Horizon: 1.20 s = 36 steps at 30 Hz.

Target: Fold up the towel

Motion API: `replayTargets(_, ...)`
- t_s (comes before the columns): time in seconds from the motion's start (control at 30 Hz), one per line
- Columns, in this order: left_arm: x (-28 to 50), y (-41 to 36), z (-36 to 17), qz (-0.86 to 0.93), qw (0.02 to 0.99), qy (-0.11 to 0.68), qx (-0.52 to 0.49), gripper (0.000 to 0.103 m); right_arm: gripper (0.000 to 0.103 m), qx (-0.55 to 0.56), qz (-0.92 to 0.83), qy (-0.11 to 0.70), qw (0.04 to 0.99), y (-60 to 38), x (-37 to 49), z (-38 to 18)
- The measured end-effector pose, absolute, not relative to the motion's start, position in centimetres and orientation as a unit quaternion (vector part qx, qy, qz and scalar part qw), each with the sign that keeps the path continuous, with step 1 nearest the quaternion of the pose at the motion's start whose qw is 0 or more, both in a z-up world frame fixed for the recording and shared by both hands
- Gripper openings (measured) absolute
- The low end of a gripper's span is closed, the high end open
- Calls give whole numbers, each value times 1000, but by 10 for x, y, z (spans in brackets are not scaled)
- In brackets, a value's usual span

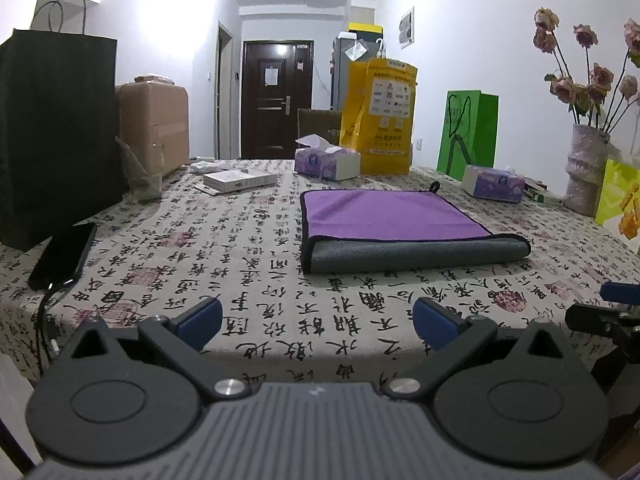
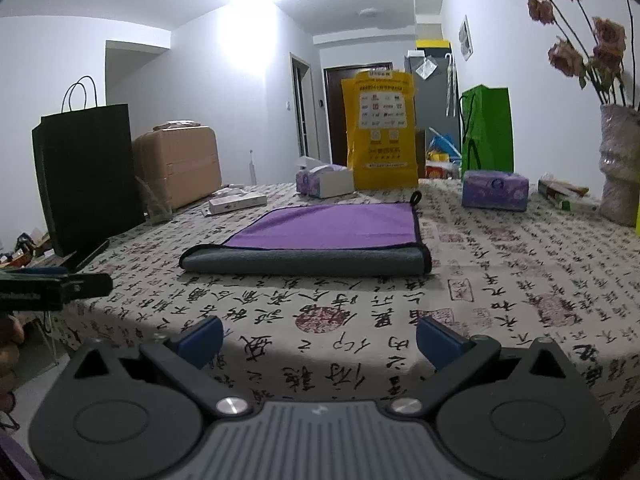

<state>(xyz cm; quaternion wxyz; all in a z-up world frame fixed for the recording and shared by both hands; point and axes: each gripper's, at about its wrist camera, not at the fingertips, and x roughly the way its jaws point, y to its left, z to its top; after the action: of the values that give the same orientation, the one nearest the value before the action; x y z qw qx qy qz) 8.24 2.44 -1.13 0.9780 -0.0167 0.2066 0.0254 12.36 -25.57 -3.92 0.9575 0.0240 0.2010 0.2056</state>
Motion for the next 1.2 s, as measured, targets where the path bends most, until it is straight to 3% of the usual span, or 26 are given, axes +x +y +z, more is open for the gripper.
replayTargets(0.23,101,18,-16,21,975,222,-12,103,103,22,205,212,955,-258,138,-44)
replayTargets(0.63,149,14,-19,36,972,231,4,102,93,19,196,224,954,-268,181,-46)
replayTargets(0.7,164,14,-19,36,970,240,11,92,91,14,195,221,955,-269,191,-45)
replayTargets(0.77,178,18,-18,35,969,245,2,75,86,1,193,219,956,-270,203,-44)
replayTargets(0.97,231,36,-16,52,956,287,-33,50,66,-15,196,223,955,-275,250,-42)
replayTargets(1.07,247,44,-14,48,954,292,-48,46,57,-10,199,233,952,-276,276,-41)
replayTargets(1.2,261,46,-17,23,956,290,-43,51,56,2,203,249,947,-280,307,-43)
